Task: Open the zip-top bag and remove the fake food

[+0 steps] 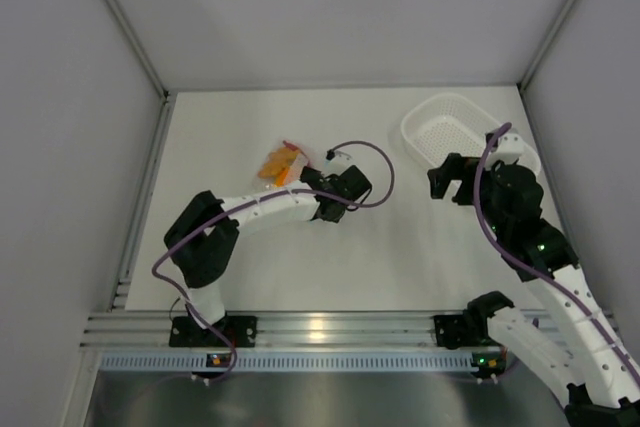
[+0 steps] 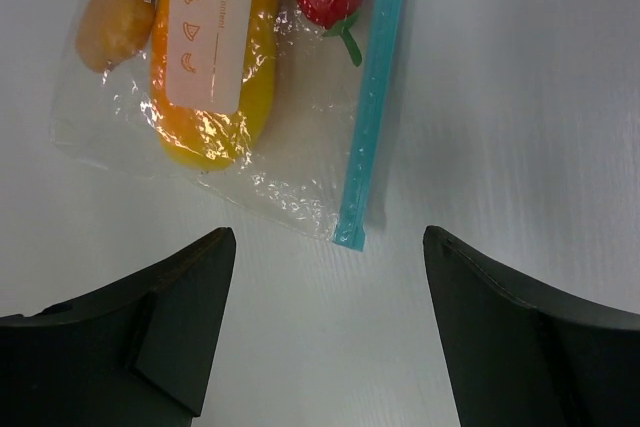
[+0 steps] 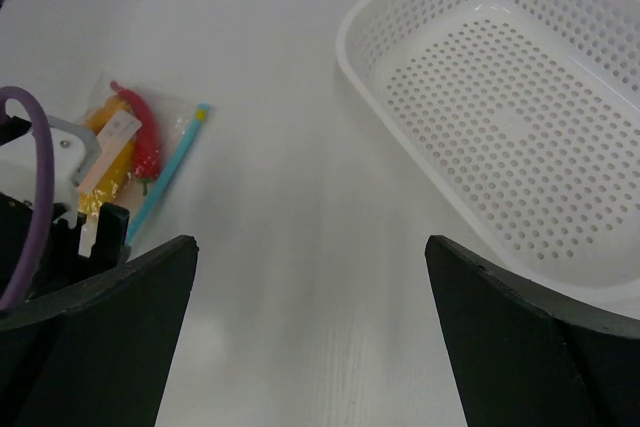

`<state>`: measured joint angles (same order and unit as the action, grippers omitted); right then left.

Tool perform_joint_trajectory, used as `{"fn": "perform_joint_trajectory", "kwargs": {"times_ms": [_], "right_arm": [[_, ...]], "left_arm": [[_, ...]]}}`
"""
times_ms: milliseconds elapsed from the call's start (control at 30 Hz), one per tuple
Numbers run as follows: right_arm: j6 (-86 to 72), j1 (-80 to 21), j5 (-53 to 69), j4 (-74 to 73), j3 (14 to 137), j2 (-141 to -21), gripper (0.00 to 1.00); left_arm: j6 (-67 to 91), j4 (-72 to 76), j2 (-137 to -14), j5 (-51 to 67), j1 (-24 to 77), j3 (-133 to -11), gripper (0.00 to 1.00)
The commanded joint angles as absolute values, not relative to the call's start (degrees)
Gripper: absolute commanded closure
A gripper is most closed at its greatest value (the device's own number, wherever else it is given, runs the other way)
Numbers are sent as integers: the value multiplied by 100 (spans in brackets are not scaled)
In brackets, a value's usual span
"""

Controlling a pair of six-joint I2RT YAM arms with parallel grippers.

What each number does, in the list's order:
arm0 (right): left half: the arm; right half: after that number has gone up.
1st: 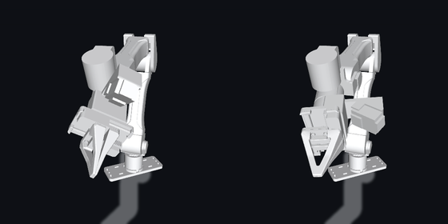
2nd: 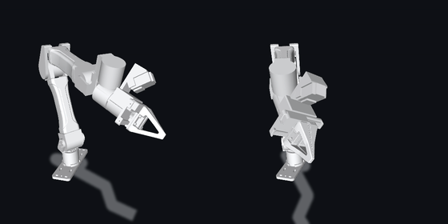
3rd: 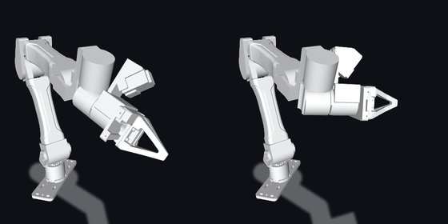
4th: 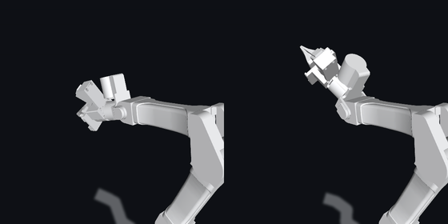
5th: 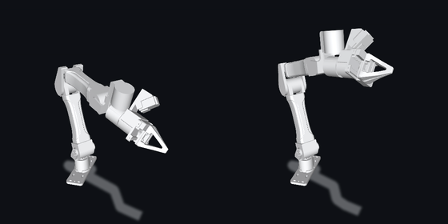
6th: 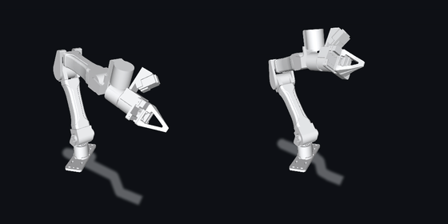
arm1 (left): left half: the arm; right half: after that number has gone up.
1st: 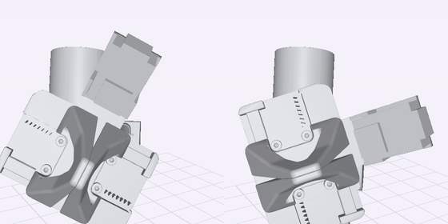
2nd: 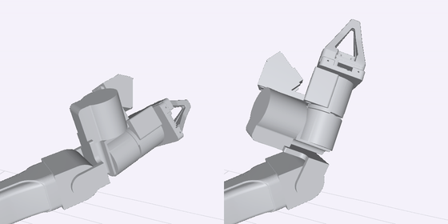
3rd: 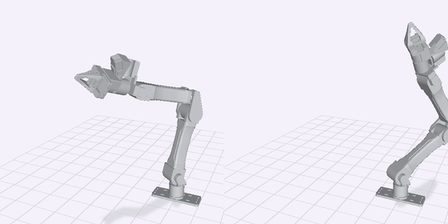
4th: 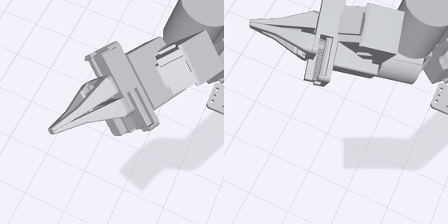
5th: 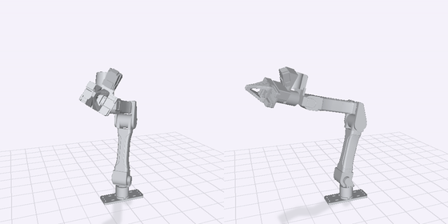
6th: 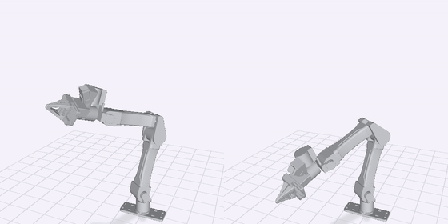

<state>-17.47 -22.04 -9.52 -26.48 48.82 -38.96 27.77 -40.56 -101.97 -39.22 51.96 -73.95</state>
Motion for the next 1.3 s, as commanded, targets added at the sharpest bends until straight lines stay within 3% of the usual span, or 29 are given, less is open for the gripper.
{"fn": "perform_joint_trajectory", "kwargs": {"times_ms": [0,200,533,667,767,833,1033,1067,1267], "right_arm": [[-1758,-2285,-905,-2654,4860,-3788,0],[-1731,-2276,-940,-2672,4843,-3735,1],[-1670,-2276,-940,-2681,4834,-3735,1],[-1661,-2285,-923,-2672,4834,-3718,1],[-1652,-2276,-923,-2672,4843,-3691,1],[-1652,-2285,-906,-2672,4843,-3691,1],[-1652,-2276,-835,-2672,4852,-3700,0],[-1652,-2285,-835,-2672,4860,-3691,1],[-1617,-2276,-861,-2707,4860,-3648,1]], "left_arm": [[2742,-3981,-10414,-4587,5291,-7611,19],[2619,-3981,-11091,-4913,5291,-7611,29],[2566,-3946,-11865,-5132,5291,-7655,31],[2566,-3946,-11970,-5212,5291,-7638,37],[2584,-3929,-11988,-5238,5273,-7646,48],[2610,-3929,-11988,-5212,5247,-7664,67],[2602,-3911,-11979,-5247,5221,-7822,86],[2593,-3911,-11979,-5247,5203,-7874,99],[2461,-3911,-11638,-5002,5177,-7980,100]]}}
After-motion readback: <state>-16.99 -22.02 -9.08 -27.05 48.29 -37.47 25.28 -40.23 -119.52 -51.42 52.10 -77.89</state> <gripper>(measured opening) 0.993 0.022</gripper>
